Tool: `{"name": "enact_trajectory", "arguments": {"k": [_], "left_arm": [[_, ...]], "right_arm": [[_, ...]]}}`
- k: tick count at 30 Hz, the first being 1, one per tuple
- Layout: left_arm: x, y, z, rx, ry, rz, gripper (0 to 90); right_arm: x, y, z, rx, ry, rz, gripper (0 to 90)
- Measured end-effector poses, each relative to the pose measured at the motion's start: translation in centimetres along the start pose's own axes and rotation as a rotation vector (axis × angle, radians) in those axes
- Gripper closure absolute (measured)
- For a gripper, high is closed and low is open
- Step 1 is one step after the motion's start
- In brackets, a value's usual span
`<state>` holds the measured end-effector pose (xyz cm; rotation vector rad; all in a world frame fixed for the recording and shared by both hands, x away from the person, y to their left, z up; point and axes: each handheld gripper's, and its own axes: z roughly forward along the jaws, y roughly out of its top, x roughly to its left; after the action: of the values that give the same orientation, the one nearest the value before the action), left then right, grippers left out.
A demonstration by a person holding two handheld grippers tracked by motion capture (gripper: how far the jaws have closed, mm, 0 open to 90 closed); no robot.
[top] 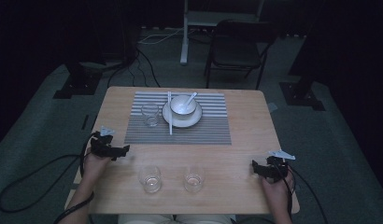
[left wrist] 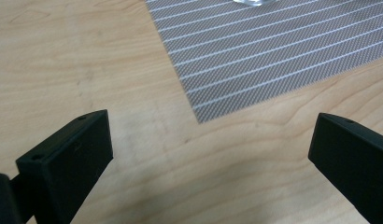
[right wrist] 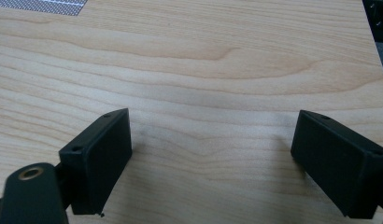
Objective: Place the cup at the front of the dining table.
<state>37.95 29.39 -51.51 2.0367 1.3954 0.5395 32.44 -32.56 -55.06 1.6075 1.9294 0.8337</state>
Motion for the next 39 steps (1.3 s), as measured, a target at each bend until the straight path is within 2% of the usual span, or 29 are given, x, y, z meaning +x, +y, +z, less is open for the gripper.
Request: {"name": "enact_trajectory", "arguments": {"k": [2, 6, 13, 18, 23, 25, 29, 31, 34, 39], "left_arm": [[0.3, -0.6, -0.5, -0.007, 0.024, -0.003, 0.0], [1.0, -1.5, -1.4, -0.022, 0.024, -0.028, 0.0], [1.3, -3.0, -2.8, -0.03, 0.054, -0.041, 0.0], [1.7, -3.9, -3.7, -0.051, 0.066, -0.077, 0.0], [1.4, -4.9, -4.2, -0.034, 0.086, -0.049, 0.0], [1.4, -5.3, -4.5, -0.037, 0.089, -0.056, 0.0], [0.9, -6.0, -5.2, -0.055, 0.112, -0.049, 0.0], [0.7, -6.3, -5.6, -0.069, 0.138, -0.053, 0.0], [0.6, -6.7, -6.0, -0.085, 0.124, -0.072, 0.0], [0.0, -7.7, -6.6, -0.086, 0.128, -0.048, 0.0]], "right_arm": [[0.0, 0.0, 0.0, 0.0, 0.0, 0.0, 11.8], [0.0, 0.0, 0.0, 0.0, 0.0, 0.0, 11.8], [0.0, 0.0, 0.0, 0.0, 0.0, 0.0, 11.8], [0.0, 0.0, 0.0, 0.0, 0.0, 0.001, 11.8], [0.0, 0.0, 0.0, 0.0, 0.0, 0.002, 11.8], [0.0, 0.0, 0.0, 0.001, 0.0, 0.002, 11.8], [0.0, 0.0, 0.0, 0.001, 0.0, 0.001, 11.8], [0.0, 0.0, 0.0, 0.001, 0.0, 0.002, 11.8], [0.0, 0.0, 0.0, 0.001, -0.001, 0.003, 11.8], [0.0, 0.0, 0.0, 0.001, -0.001, 0.003, 11.8]]}}
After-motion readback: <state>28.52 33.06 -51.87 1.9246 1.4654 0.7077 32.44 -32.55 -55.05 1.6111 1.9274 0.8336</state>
